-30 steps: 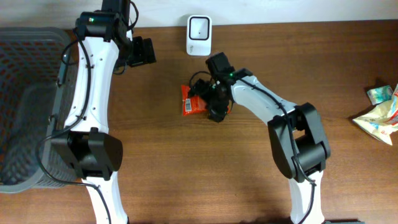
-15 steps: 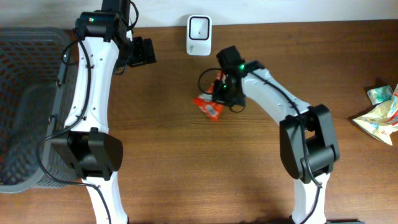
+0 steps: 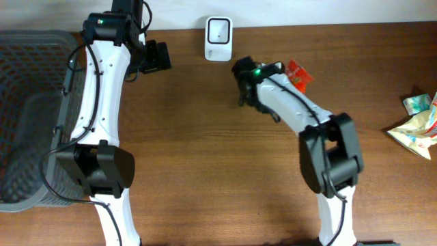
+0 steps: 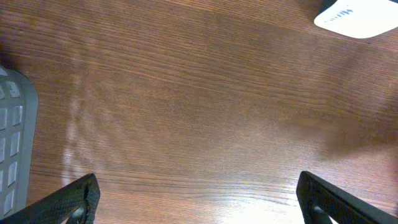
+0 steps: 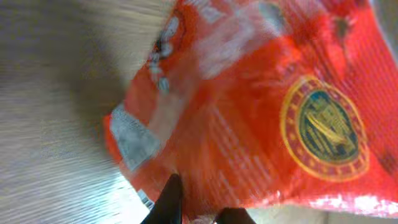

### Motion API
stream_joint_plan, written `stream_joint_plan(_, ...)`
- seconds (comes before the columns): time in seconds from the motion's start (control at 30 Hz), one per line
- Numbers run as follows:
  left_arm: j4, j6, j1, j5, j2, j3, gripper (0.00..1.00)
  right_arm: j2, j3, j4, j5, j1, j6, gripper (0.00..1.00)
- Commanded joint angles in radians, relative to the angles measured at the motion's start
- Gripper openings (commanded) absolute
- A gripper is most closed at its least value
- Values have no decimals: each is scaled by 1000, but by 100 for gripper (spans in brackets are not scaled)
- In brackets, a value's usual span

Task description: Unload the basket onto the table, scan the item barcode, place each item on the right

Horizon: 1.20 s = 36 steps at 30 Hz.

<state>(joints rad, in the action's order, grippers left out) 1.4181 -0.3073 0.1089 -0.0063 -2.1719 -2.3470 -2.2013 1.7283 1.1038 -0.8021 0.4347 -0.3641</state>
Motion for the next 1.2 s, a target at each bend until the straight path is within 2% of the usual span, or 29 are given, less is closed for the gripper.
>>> stream_joint_plan(0.0, 1, 5, 0, 8, -6, -2, 99, -51, -5, 9, -41, 105, -18, 26)
stream_joint_plan(0.07, 2, 5, 0, 8, -6, -2, 99, -55, -4, 16, -41, 206, -18, 39)
stream_joint_plan(0.1, 1, 5, 0, 8, -6, -2, 99, -55, -1, 16, -41, 238, -18, 39)
stream_joint_plan(0.13, 1, 5, 0, 8, -6, -2, 99, -55, 0, 16, -41, 277, -18, 51)
stream_joint_plan(0.17, 1, 5, 0, 8, -6, -2, 99, -55, 0, 14, -44, 322, -18, 71)
stream_joint_plan(0.2, 2, 5, 0, 8, -6, -2, 99, -55, 2, 11, -47, 352, -18, 86)
stream_joint_plan(0.23, 1, 5, 0, 8, -6, -2, 99, -53, 14, 21, -43, 364, -18, 95)
stream_joint_plan(0.3, 1, 5, 0, 7, -6, -2, 99, -30, 68, 73, -32, 355, -18, 100)
stream_joint_plan(0.33, 1, 5, 0, 8, -6, -2, 99, -14, 109, 101, -6, 338, -18, 99)
stream_joint_plan(0.37, 1, 5, 0, 8, -6, -2, 99, 2, 160, 131, 40, 308, -18, 99)
stream_joint_plan(0.4, 1, 5, 0, 8, -6, -2, 99, 26, 248, 169, 172, 227, 5, 99)
stream_joint_plan(0.47, 1, 5, 0, 8, -6, -2, 99, 30, 329, 177, 496, 70, 279, 99)
stream_joint_plan(0.5, 1, 5, 0, 8, -6, -2, 99, 30, 329, 169, 618, 5, 359, 99)
stream_joint_plan(0.53, 1, 5, 0, 8, -6, -2, 99, 25, 329, 169, 820, -89, 452, 99)
stream_joint_plan(0.57, 1, 5, 0, 7, -6, -2, 99, 7, 329, 161, 1081, -224, 511, 95)
stream_joint_plan(0.6, 1, 5, 0, 8, -6, -2, 99, -10, 328, 151, 1189, -300, 510, 81)
stream_joint_plan(0.67, 1, 5, 0, 8, -6, -2, 99, -35, 310, 116, 1392, -391, 511, 81)
stream_joint_plan(0.8, 1, 5, 0, 8, -6, -2, 99, -90, 234, -13, 1409, -387, 510, 81)
stream_joint_plan(0.9, 1, 5, 0, 8, -6, -2, 99, -121, 174, -76, 1258, -330, 510, 79)
stream_joint_plan(1.03, 1, 5, 0, 8, -6, -2, 99, -130, 145, -76, 1182, -252, 510, 43)
stream_joint_plan(1.1, 1, 5, 0, 8, -6, -2, 99, -129, 148, -74, 1181, -216, 492, 4)
stream_joint_plan(1.17, 1, 5, 0, 8, -6, -2, 99, -128, 155, -76, 1151, -191, 462, 4)
